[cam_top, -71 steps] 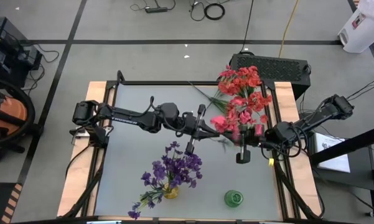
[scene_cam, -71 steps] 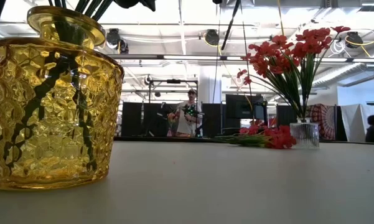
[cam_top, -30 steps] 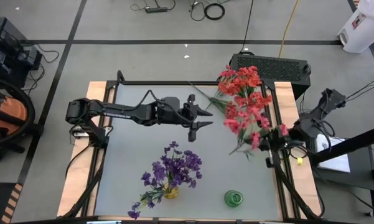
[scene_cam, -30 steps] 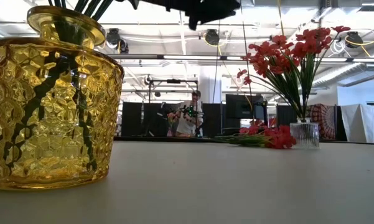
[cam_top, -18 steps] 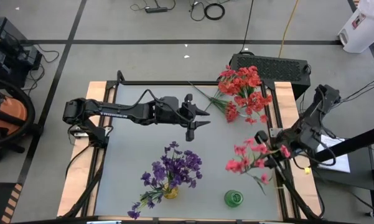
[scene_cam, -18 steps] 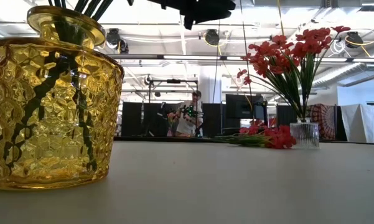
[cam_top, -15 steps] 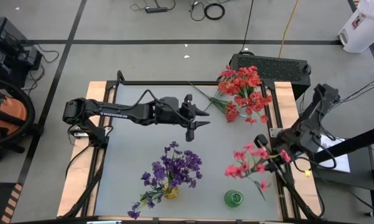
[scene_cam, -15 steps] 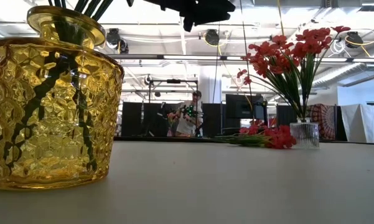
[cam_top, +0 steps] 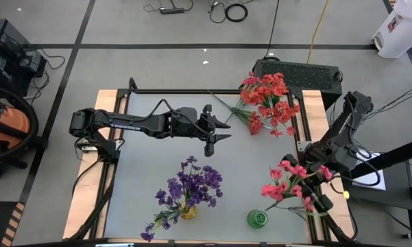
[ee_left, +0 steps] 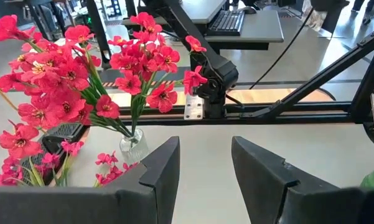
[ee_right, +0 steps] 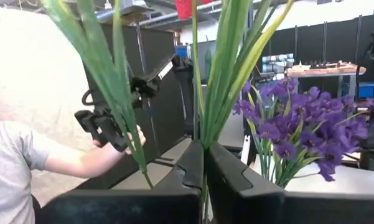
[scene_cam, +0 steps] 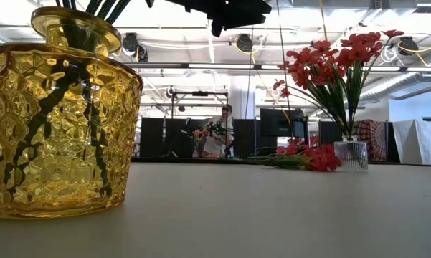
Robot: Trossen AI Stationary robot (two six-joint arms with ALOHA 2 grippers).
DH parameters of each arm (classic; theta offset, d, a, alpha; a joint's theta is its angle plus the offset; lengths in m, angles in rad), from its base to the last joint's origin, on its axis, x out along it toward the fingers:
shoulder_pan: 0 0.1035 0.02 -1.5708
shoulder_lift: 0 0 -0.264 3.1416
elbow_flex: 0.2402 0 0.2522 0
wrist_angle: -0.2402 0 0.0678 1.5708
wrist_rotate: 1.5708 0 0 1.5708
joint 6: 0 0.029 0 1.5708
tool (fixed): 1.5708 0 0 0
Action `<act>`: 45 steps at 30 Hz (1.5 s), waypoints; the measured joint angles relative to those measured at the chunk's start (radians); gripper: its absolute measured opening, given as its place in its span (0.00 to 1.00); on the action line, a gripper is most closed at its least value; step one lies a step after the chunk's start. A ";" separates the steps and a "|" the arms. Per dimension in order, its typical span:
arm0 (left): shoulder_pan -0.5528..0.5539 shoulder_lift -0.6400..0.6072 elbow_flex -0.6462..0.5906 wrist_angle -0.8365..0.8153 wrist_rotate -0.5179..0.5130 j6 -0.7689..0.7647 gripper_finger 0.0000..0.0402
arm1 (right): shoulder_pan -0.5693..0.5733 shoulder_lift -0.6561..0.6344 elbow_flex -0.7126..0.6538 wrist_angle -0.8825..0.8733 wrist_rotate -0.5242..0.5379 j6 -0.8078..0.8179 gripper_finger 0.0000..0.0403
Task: Sort flowers into vase by color
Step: Put the left pink flower into the green transparent vase, then put the top pink flower into the green transparent vase
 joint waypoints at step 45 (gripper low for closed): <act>-0.005 0.000 0.000 -0.022 -0.100 -0.023 0.38 | 0.000 0.073 0.000 -0.276 0.005 0.130 0.52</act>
